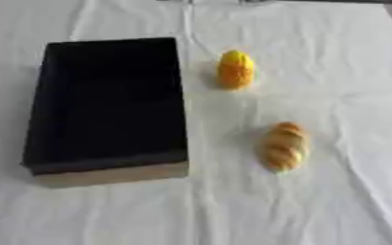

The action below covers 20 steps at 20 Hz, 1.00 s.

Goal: Pick up objects on the table and place them in the box.

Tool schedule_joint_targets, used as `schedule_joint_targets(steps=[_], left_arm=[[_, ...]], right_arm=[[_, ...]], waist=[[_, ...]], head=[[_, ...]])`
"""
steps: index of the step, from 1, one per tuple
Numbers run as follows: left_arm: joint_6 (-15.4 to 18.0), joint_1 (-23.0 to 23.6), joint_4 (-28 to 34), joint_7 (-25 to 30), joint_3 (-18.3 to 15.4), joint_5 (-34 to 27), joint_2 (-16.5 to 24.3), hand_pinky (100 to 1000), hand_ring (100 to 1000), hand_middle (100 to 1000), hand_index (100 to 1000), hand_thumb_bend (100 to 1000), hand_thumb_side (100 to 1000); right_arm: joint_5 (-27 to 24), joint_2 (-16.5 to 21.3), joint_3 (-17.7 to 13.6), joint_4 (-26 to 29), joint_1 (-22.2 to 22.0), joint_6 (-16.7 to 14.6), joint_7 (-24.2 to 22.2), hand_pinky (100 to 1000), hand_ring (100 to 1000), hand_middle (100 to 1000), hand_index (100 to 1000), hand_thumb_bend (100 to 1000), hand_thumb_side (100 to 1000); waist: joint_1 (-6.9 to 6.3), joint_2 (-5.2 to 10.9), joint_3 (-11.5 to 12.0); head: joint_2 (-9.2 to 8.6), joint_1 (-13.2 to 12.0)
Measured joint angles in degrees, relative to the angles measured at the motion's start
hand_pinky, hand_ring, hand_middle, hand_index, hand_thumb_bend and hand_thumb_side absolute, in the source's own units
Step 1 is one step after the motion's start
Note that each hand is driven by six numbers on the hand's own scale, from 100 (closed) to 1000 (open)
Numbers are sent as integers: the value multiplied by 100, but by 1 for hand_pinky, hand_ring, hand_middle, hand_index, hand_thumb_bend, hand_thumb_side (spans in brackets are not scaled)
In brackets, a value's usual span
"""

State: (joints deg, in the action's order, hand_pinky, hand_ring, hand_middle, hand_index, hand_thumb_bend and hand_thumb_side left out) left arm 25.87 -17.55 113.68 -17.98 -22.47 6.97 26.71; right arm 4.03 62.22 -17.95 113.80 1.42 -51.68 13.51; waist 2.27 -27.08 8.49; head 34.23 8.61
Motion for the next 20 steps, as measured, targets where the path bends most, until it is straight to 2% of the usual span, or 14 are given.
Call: schedule_joint_targets(steps=[11, 14, 17, 18, 20], left_arm=[[4, 5, 0, -4, 0, -14, 3, 868, 903, 807, 894, 140, 506], [4, 13, 0, -5, 0, -15, 3, 868, 903, 807, 894, 139, 508], [4, 25, 0, -5, 0, -18, 4, 868, 903, 807, 893, 139, 508], [4, 25, 0, -3, 2, -22, 4, 868, 903, 806, 893, 140, 506], [6, 25, 0, 2, 5, -31, 5, 868, 902, 806, 893, 140, 505]], right_arm=[[31, 6, 6, 0, 10, 3, 39, 874, 930, 651, 911, 101, 100], [68, 30, 32, 0, 9, 2, -26, 867, 939, 694, 920, 171, 100], [492, 129, 126, 0, -3, -3, -193, 856, 944, 752, 926, 225, 100], [734, 172, 201, 0, -5, -8, -240, 855, 947, 777, 930, 272, 114], [1312, 268, 400, 1, 0, -16, -277, 851, 947, 813, 932, 290, 184]], waist=[[0, 82, 17], [0, 101, 17], [5, 106, 17], [5, 114, 22], [3, 139, 54]], head=[[15, -42], [50, -45], [84, -47], [100, -45], [104, -36]])
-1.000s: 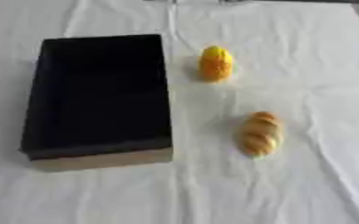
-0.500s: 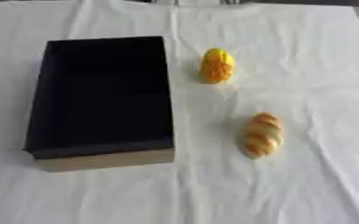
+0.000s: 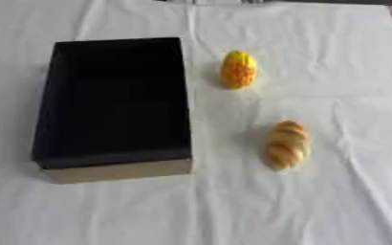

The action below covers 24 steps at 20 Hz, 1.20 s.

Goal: Pick up objects on the table and place them in the box.

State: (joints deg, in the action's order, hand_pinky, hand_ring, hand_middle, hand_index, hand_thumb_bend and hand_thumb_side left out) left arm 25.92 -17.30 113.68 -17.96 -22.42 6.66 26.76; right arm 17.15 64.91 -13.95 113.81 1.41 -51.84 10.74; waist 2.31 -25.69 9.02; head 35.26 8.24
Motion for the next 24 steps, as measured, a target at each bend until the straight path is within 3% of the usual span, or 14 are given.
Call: schedule_joint_targets(steps=[7, 12, 18, 24], left_arm=[[10, -15, 0, 56, 69, -43, 27, 867, 903, 806, 893, 143, 503], [25, -39, 0, 104, 107, -73, 46, 867, 903, 806, 892, 142, 503], [29, -40, 0, 175, 157, -119, 46, 867, 904, 806, 893, 136, 509], [34, -43, 0, 239, 194, -167, 46, 866, 905, 806, 892, 132, 513]], right_arm=[[2236, 356, 861, 6, -3, 20, 361, 877, 973, 873, 942, 308, 255], [3262, 562, 1368, 8, 10, 48, 510, 892, 984, 879, 946, 306, 247], [3500, 615, 1594, 13, 163, 38, 441, 900, 991, 835, 931, 386, 205], [2980, 638, 1595, 14, 471, 16, 199, 902, 989, 791, 927, 386, 170]], waist=[[0, 42, 84], [9, 71, 131], [13, 85, 163], [11, 85, 171]], head=[[2, 101], [47, 209], [51, 303], [57, 353]])
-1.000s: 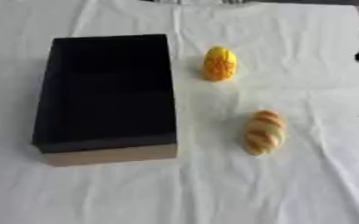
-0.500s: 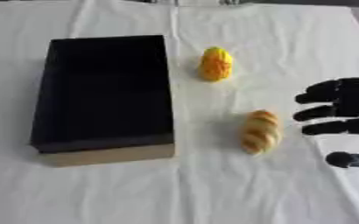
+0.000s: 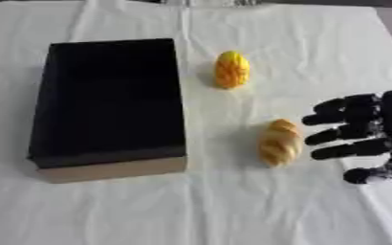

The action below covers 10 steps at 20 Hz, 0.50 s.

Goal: Pick up objects on the table and place them in the box.

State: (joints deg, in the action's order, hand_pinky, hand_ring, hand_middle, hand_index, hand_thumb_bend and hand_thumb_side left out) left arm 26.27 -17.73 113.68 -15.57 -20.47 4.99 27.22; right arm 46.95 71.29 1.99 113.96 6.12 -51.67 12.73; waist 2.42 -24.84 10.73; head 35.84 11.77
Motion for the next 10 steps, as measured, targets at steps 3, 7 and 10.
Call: schedule_joint_targets(steps=[3, 7, 10], left_arm=[[4, 0, 0, 26, 14, -5, 0, 866, 905, 805, 889, 131, 515], [-4, -1, 0, 44, 15, -28, 0, 865, 905, 805, 888, 134, 513], [3, -32, 0, 56, 19, -50, 0, 865, 906, 805, 888, 132, 515]], right_arm=[[-417, 7, -23, 0, 178, -10, -171, 903, 990, 777, 927, 371, 152], [-983, 21, -55, 1, 369, -23, -439, 915, 998, 764, 934, 317, 123], [-1312, 56, -15, 1, 456, -26, -733, 928, 1000, 756, 946, 259, 106]], waist=[[0, 0, 9], [5, 1, 21], [14, 3, 47]], head=[[36, 18], [38, 48], [38, 94]])
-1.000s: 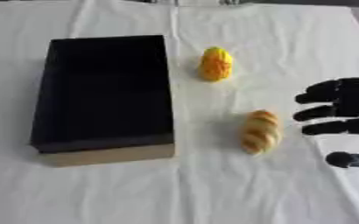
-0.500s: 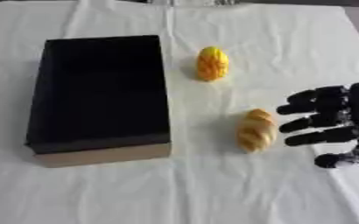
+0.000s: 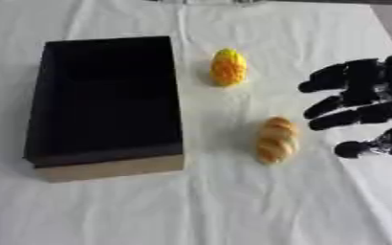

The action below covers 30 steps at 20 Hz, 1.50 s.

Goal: Pick up objects on the table and place them in the box.

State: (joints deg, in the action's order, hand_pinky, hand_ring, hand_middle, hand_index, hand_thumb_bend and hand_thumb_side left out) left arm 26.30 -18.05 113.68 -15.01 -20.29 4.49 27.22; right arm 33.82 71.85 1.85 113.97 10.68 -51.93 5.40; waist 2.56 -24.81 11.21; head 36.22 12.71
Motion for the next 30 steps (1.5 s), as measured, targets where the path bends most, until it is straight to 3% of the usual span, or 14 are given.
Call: schedule_joint_targets(steps=[5, 8, 10, 14, 19, 30], left_arm=[[-6, -29, 0, 35, 36, -41, 0, 865, 906, 805, 888, 134, 513], [8, -67, 0, 58, 65, -72, 0, 865, 906, 805, 888, 135, 512], [5, -72, 0, 69, 67, -92, 0, 865, 906, 805, 888, 136, 512], [-7, -88, 0, 85, 69, -114, 0, 865, 907, 805, 888, 134, 515], [1, -94, 0, 108, 70, -130, 0, 865, 908, 805, 888, 132, 519], [-15, -99, 0, 157, 98, -156, -3, 865, 910, 805, 888, 128, 525]], right_arm=[[-562, 2, 225, -1, 262, -1, -727, 942, 1000, 748, 952, 200, 114], [-944, 2, 355, -33, 482, 0, -1224, 945, 1000, 760, 964, 231, 151], [-1149, -3, 420, -75, 610, 1, -1561, 946, 1000, 768, 971, 310, 186], [-1403, -73, 513, -248, 838, 65, -2088, 952, 1000, 752, 969, 312, 244], [-1662, -196, 546, -519, 1056, 240, -2263, 952, 1000, 757, 967, 333, 261], [-1880, -362, 691, -712, 1300, 459, -2482, 964, 1000, 749, 960, 253, 304]], waist=[[4, 6, 63], [8, 7, 92], [19, 7, 113], [56, 10, 152], [80, 11, 174], [107, 11, 218]], head=[[0, 89], [0, 134], [1, 157], [2, 181], [6, 199], [46, 211]])
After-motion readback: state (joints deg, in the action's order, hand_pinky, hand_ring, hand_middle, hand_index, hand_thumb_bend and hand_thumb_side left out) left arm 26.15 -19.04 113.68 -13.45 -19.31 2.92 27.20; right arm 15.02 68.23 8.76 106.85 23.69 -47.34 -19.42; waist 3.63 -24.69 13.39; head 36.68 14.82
